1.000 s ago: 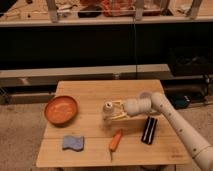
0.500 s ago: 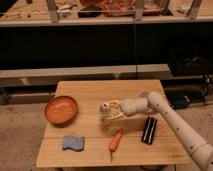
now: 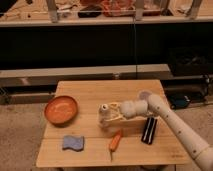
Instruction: Stand the bottle upright
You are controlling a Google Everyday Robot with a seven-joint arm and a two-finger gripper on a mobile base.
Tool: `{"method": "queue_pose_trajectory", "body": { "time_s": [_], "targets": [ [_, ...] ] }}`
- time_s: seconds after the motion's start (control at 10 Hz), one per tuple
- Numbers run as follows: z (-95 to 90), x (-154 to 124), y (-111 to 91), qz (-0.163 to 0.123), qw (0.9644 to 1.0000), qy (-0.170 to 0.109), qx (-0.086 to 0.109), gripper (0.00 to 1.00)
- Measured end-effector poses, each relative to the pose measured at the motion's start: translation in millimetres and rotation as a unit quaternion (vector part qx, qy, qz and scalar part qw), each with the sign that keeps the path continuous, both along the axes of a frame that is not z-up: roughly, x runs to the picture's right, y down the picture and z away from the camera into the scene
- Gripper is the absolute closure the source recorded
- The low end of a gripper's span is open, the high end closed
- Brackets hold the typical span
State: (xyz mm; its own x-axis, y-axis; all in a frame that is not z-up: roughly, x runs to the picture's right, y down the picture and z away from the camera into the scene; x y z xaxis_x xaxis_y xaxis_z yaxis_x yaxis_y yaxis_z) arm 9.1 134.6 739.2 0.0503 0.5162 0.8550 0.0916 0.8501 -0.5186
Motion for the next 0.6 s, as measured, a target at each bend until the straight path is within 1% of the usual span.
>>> {"method": "queue_pose_trajectory", "body": {
  "time_s": [0.2, 0.6],
  "targets": [
    [0.2, -2.8, 4.4, 0.006, 1.0000, -0.001, -0.005, 0.99],
    [6.2, -7.8, 11.4, 0.012, 0.9999, -0.003, -0.012, 0.99]
  ]
}}
